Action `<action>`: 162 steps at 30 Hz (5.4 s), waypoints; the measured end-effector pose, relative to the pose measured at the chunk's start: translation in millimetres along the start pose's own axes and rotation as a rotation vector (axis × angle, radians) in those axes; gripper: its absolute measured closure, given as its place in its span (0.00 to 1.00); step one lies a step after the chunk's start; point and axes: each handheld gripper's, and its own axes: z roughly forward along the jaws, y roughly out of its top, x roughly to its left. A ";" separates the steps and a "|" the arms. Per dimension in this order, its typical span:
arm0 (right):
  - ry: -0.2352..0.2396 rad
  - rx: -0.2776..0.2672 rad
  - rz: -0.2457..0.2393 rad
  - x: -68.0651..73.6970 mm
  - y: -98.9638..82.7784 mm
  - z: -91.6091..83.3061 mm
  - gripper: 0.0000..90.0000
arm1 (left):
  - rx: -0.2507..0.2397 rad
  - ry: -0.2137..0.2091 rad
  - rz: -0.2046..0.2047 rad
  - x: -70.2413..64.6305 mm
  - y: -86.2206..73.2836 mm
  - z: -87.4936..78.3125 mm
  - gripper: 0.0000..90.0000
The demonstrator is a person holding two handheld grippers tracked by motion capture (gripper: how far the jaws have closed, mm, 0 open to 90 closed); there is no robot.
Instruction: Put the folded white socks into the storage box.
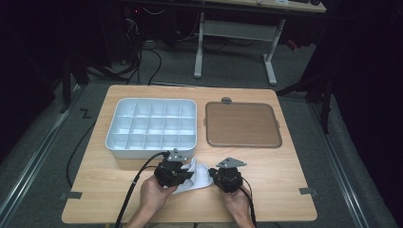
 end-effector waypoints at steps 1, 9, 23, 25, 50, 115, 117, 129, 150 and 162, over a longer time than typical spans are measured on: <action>0.000 0.001 -0.002 0.1 -0.2 0.0 0.95 | 0.002 0.000 0.002 -0.3 -0.5 0.8 0.92; 0.000 0.001 0.003 0.5 -0.4 0.7 0.95 | 0.019 0.000 0.004 -3.1 -5.5 11.2 0.91; -0.004 0.000 0.011 -2.9 -2.7 2.1 0.95 | 0.028 0.014 0.019 -4.9 -13.7 27.2 0.90; -0.003 0.001 0.009 -3.1 -2.7 2.7 0.95 | 0.027 0.014 0.020 -5.5 -14.4 28.3 0.90; -0.024 0.009 -0.006 -4.1 -3.2 5.7 0.92 | 0.042 0.020 0.045 -5.3 -20.4 39.2 0.86; 0.024 -0.064 -0.155 29.7 14.1 -24.9 0.97 | -0.123 0.089 -0.042 26.2 -28.0 -16.8 0.51; 0.015 -0.065 -0.149 26.2 12.4 -27.1 0.97 | -0.116 0.096 -0.037 26.8 -28.9 -14.3 0.52; -0.035 0.015 -0.116 7.6 -6.5 -15.3 0.97 | -0.072 0.142 -0.005 30.3 -39.3 2.3 0.54; -0.017 0.018 -0.132 19.7 -8.6 -7.8 0.96 | -0.072 0.187 0.015 45.4 -33.4 -5.4 0.53; 0.024 0.001 -0.125 28.9 -4.9 -5.5 0.86 | -0.107 0.165 -0.050 53.9 -24.1 -19.1 0.54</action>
